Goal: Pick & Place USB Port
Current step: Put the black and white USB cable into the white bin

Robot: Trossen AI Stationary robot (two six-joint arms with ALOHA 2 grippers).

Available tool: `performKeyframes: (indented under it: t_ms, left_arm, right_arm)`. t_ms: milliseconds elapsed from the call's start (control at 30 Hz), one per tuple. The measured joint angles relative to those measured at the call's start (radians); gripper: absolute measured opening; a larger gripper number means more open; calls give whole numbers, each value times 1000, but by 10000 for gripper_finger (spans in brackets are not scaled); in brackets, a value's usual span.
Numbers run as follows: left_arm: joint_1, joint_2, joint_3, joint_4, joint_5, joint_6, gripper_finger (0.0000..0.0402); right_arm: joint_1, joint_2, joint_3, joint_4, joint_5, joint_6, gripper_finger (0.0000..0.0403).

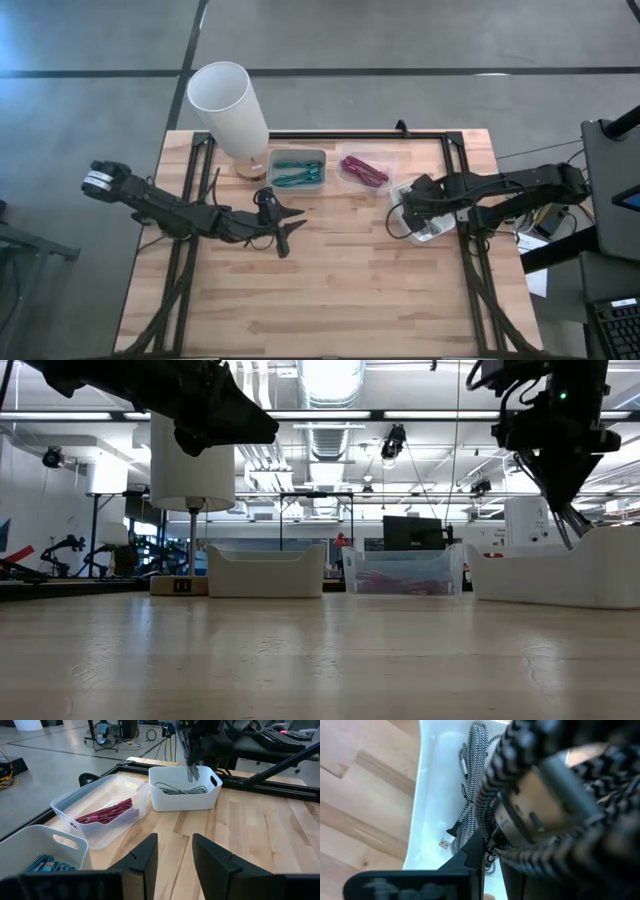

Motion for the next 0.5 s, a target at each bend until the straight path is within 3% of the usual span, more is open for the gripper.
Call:
performKeyframes:
  t_ms: [500]
  left_arm:
    - [0, 0, 0, -2, 0, -1, 122]
  right_arm:
    - [0, 82, -89, 92, -43, -9, 34]
